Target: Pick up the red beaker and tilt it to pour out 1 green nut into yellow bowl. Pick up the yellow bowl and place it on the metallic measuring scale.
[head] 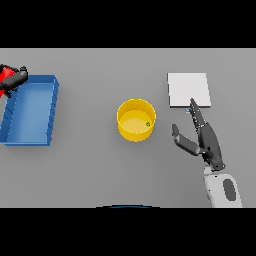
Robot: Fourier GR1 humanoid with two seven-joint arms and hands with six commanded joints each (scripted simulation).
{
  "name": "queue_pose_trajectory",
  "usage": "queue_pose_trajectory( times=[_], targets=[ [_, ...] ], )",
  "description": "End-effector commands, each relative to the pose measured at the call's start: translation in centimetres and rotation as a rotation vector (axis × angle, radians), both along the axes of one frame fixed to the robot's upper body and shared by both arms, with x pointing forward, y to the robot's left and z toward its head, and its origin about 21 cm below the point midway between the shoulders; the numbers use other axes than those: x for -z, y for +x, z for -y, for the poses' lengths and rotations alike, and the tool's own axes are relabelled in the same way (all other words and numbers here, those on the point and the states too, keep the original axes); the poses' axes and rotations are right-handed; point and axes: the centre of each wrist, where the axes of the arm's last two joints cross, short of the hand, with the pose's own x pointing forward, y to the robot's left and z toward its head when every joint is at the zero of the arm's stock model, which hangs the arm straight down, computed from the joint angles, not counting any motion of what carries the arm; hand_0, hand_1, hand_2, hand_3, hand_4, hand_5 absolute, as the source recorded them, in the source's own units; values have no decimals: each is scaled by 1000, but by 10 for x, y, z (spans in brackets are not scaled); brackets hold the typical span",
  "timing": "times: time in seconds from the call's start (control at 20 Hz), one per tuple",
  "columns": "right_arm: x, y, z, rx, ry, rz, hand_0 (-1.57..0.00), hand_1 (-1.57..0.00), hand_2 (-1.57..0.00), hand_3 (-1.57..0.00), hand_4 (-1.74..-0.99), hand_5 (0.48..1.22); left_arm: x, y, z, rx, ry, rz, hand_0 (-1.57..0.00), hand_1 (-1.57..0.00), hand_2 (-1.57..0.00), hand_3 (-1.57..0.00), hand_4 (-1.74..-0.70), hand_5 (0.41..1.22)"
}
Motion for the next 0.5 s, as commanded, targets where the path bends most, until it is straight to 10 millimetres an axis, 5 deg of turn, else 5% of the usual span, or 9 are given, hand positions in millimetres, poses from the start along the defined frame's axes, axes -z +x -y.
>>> queue_pose_trajectory(
  times=[0.0,0.2,0.45],
  targets=[
    [2,-1,4,7,-13,-3,1,1,1,1,-1320,726,-1,0,-2,7,0,-13,-785,-664,-597,-371,-883,701],
    [2,3,8,4,-12,-6,1,1,1,1,-1315,724,1,0,1,42,71,-88,-321,-271,-244,-151,-794,659],
    [4,1,7,11,-37,6,1,1,1,1,-1300,717,4,4,1,54,118,-96,-105,-88,-79,-49,-746,655]
  ],
)
